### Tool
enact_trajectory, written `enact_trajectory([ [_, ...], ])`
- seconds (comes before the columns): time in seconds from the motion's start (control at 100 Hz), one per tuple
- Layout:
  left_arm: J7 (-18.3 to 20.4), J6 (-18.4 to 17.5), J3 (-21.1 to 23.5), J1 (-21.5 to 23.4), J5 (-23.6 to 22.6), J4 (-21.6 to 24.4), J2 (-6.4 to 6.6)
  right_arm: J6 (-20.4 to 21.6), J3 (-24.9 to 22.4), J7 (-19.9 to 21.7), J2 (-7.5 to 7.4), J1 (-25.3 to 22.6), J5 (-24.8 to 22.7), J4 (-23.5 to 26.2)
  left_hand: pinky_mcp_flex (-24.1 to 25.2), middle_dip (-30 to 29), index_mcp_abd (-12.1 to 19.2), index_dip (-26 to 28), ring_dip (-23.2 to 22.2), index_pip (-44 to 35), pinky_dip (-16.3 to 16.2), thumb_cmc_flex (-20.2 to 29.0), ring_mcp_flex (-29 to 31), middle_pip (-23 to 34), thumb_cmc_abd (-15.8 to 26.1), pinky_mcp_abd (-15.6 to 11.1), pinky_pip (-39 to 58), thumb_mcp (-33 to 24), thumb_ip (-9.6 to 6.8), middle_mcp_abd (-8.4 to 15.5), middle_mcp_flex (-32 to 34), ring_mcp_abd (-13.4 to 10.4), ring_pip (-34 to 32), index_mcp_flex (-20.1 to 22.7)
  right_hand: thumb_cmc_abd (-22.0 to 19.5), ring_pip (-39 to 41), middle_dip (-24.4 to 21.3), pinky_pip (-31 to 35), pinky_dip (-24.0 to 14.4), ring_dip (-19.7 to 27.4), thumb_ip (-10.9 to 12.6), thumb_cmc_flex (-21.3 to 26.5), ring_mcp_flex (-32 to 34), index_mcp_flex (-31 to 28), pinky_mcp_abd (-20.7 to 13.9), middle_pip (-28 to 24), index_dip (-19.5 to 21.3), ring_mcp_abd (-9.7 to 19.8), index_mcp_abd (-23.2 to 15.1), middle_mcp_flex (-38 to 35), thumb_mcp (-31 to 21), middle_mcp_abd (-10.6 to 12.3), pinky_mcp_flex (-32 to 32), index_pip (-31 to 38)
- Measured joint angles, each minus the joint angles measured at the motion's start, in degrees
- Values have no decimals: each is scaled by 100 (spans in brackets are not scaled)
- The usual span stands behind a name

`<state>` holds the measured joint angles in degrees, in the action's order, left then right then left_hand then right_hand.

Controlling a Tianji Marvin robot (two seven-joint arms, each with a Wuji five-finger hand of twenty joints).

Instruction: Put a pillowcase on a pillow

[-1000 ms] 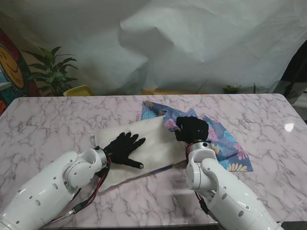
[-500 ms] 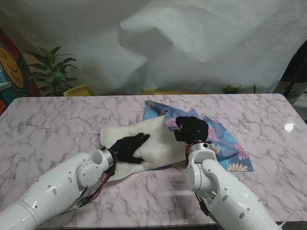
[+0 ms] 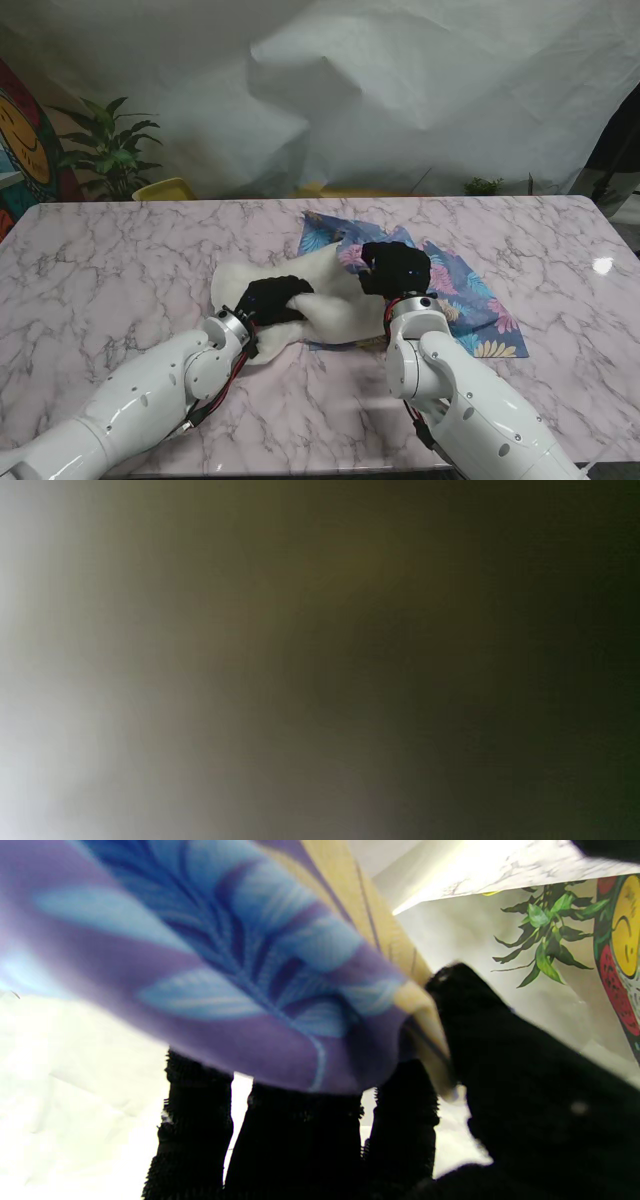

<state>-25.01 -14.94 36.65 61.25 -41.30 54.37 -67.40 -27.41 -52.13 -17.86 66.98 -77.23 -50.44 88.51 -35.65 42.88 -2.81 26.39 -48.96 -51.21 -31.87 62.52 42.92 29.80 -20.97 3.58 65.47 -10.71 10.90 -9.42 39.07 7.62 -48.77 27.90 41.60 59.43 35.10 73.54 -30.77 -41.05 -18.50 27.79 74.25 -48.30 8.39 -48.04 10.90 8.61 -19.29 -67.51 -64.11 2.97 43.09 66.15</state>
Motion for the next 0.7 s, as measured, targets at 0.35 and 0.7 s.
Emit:
enact_trajectory([
  [0.35,-264,209,715,482,291,485,-188,42,13,401,-83,8,-147,200,-1201,-459,58,987,258,-786,70,0,1088,1555,0,17,27,74,43,121,787,-262,-413,0,0,0,51,0,1,0,0,80,0,2,0,0,7,0,76,6,-1,-6,0,0],
  [0.7,-333,800,1010,644,550,863,-292,82,-37,807,-168,-29,-210,439,-1356,-378,-37,1069,253,-928,68,0,1158,1762,0,14,33,74,44,138,825,-295,-654,0,-1,514,59,13,1,-127,0,157,0,6,-137,-15,53,155,210,63,-1,-50,106,0],
])
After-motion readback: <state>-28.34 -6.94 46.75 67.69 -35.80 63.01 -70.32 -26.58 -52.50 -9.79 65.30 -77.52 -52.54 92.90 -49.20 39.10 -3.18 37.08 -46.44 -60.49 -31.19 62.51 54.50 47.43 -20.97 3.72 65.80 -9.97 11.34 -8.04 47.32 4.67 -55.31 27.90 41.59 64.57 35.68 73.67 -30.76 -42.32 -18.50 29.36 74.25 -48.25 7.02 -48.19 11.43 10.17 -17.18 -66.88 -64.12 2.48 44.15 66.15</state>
